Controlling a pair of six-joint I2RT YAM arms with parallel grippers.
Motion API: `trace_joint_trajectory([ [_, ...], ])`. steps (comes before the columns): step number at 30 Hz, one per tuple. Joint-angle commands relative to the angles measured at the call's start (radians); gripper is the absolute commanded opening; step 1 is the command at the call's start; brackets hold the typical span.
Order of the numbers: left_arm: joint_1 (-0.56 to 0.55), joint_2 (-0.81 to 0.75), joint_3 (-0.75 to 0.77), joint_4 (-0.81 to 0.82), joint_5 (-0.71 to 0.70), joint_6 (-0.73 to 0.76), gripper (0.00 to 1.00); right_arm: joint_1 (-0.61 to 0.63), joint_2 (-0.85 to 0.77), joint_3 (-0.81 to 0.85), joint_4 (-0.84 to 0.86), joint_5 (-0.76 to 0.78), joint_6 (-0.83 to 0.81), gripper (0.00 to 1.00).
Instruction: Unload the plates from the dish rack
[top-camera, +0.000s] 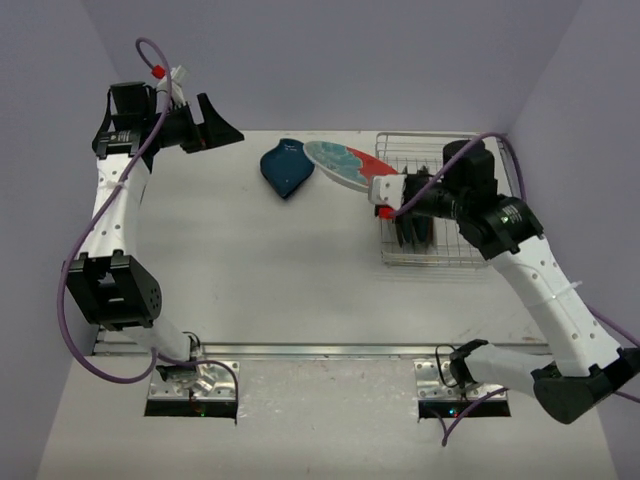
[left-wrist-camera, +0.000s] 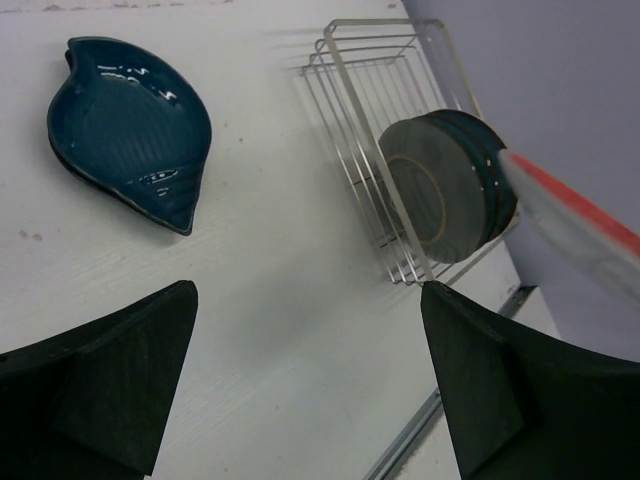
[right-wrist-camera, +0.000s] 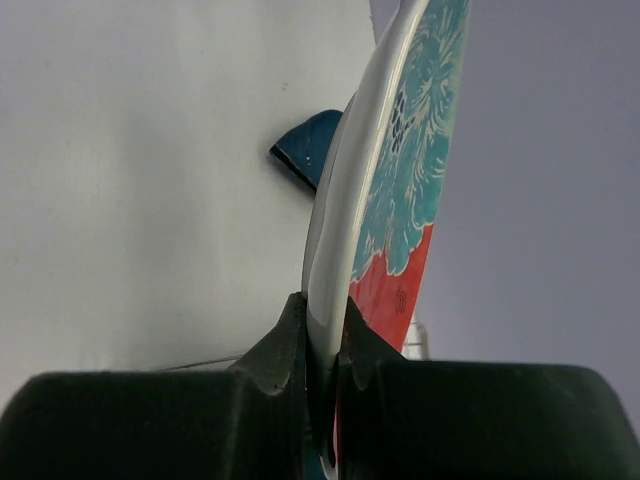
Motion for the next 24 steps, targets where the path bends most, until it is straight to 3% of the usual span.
trace_joint_trajectory([
  [1, 0.044, -0.024, 0.063, -0.03, 0.246, -0.025, 0.89, 0.127, -0.106, -0.157, 0.351, 0.061, -0.489, 0.0],
  [5, 0.033, -0.024, 0.046, -0.163, 0.317, 0.048, 0.87, 0.223, -0.152, -0.331, 0.458, 0.054, -0.729, 0.0],
  [11, -0.11, -0.035, -0.021, -0.404, 0.261, 0.267, 0.85, 0.342, -0.172, -0.523, 0.65, 0.077, -0.844, 0.0],
  [16, -0.22, -0.082, -0.179, -0.413, 0.203, 0.284, 0.79, 0.411, -0.14, -0.554, 0.733, 0.143, -0.863, 0.0],
  [24, -0.237, -0.088, -0.219, -0.402, 0.125, 0.294, 0.73, 0.442, -0.139, -0.565, 0.751, 0.171, -0.871, 0.0],
])
